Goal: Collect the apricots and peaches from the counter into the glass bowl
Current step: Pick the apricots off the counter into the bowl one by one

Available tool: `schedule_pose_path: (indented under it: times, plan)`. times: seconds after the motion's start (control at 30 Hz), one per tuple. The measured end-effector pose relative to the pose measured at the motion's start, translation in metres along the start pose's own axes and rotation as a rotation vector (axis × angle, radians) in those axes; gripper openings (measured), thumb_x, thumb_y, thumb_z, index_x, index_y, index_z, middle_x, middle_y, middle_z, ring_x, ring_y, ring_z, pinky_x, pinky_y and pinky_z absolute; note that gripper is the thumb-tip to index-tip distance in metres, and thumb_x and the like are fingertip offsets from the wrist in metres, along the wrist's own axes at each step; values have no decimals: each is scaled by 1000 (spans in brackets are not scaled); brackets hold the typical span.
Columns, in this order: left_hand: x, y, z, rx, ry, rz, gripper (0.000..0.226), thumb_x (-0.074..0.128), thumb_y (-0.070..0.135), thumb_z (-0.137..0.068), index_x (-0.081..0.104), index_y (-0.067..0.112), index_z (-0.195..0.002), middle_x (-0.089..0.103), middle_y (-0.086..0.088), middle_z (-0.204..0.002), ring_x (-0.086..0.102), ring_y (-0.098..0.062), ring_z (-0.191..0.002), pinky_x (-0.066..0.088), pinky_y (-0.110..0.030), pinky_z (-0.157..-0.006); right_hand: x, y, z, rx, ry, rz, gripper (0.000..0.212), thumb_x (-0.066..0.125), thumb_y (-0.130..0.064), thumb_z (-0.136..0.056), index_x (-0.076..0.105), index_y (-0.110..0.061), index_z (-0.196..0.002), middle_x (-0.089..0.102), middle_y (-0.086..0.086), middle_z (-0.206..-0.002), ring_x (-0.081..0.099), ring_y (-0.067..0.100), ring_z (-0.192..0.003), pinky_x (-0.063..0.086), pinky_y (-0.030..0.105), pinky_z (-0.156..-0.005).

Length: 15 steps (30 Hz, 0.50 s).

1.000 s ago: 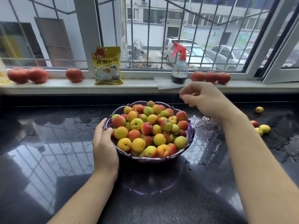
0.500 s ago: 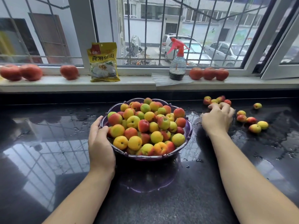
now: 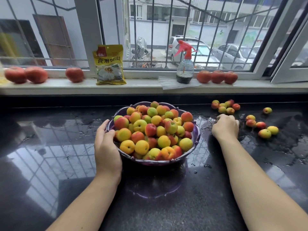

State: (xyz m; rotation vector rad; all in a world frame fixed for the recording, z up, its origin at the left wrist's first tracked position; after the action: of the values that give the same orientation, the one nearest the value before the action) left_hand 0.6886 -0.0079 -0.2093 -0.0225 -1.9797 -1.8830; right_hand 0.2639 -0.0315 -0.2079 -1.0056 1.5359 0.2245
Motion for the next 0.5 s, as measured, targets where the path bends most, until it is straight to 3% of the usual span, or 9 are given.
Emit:
schedule_pose_path:
  times: [0.07, 0.13, 0.23, 0.33, 0.5]
  plan:
    - [0, 0, 0, -2, 2, -3, 37, 46, 21, -105, 60, 36, -136, 67, 7, -128, 66, -16, -120, 56, -50, -106, -12, -16, 2, -43, 1, -145, 35, 61, -14, -92, 68, -12, -126, 61, 22, -130, 52, 43, -121, 41, 39, -104]
    - [0, 1, 0, -4, 6, -14, 38, 45, 19, -107, 60, 35, -138, 66, 9, -128, 65, -14, -120, 55, -49, -107, -40, -48, 8, -125, -28, -442, 39, 68, -22, -92, 64, -14, -130, 66, 14, -124, 59, 35, -116, 47, 40, -102]
    - [2, 4, 2, -2, 4, -26, 38, 46, 22, -105, 60, 35, -137, 66, 10, -128, 64, -14, -122, 54, -49, -108, -93, -114, 39, -383, -157, -823, 38, 76, -31, -89, 63, -18, -121, 68, 1, -111, 68, 18, -102, 55, 36, -91]
    - [3, 8, 6, -10, -4, -28, 46, 49, 34, -91, 61, 38, -136, 66, 8, -131, 65, -16, -123, 54, -50, -108, -104, -166, 91, -662, -412, -756, 28, 75, -34, -90, 66, -22, -113, 72, -5, -103, 70, 8, -95, 56, 26, -83]
    - [2, 8, 5, -5, -4, -28, 50, 49, 33, -92, 60, 33, -141, 64, 9, -132, 63, -16, -124, 55, -44, -105, -76, -182, 111, -754, -373, -517, 16, 75, -32, -90, 71, -28, -105, 69, -14, -98, 64, 1, -92, 53, 23, -79]
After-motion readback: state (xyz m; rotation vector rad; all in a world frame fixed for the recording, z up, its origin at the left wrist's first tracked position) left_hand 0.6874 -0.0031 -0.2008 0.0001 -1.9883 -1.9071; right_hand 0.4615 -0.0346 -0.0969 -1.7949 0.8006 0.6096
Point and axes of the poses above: each hand's wrist, its own z-axis away from the middle knuckle, its own x-axis out of the palm, y = z × x, the point moved 7 cm from there along -z, towards the middle knuckle
